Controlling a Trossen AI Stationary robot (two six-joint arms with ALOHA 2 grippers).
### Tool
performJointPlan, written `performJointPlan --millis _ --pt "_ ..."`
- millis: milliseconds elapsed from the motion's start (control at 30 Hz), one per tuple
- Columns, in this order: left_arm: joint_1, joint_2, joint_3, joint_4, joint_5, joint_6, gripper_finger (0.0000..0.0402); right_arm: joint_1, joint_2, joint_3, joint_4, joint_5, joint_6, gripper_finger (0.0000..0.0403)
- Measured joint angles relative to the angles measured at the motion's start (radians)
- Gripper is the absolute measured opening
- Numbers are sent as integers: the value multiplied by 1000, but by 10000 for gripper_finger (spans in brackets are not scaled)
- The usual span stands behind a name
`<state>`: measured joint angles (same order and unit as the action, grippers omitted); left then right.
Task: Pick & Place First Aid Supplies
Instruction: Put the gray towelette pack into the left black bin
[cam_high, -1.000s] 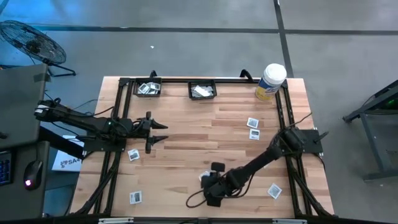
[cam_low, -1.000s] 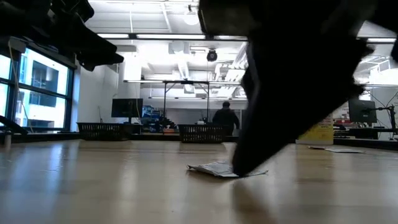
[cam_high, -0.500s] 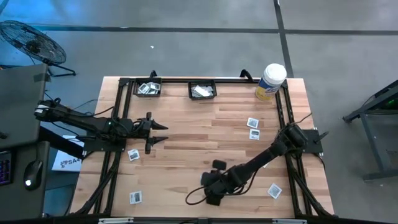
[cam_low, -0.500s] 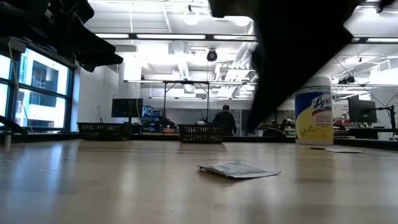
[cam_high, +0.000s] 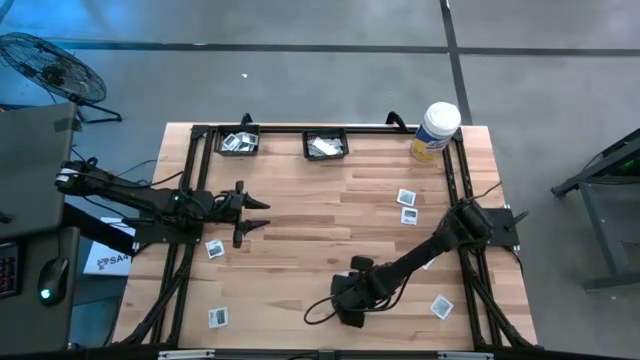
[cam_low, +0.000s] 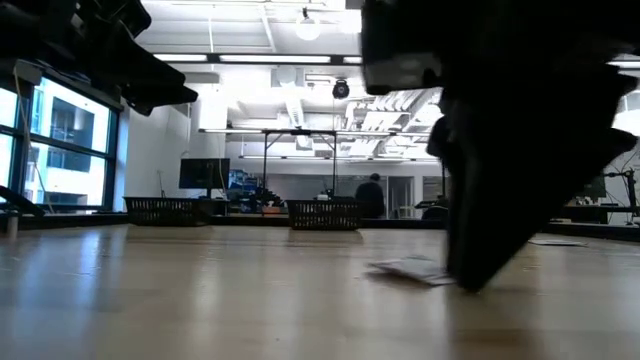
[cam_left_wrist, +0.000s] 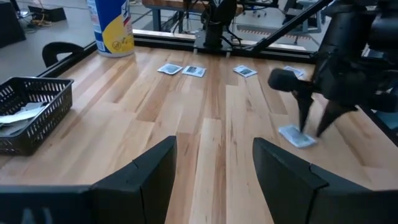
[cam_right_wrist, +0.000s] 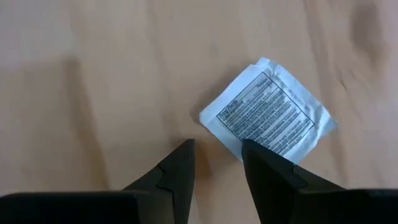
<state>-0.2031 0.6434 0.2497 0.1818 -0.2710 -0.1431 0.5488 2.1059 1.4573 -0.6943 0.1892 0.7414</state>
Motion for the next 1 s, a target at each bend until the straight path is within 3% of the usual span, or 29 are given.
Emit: performJointPlan --millis 200,367,667,1000 --pt "0 0 0 0 0 -19 207 1 -32 43 -240 21 -11 129" --pt "0 0 0 1 0 -22 207 3 -68 76 -318 59 64 129" --pt "0 0 0 2 0 -21 207 1 -68 52 -80 110 505 126" --pt "0 0 0 0 1 -19 207 -43 -1 80 -97 -25 552 85"
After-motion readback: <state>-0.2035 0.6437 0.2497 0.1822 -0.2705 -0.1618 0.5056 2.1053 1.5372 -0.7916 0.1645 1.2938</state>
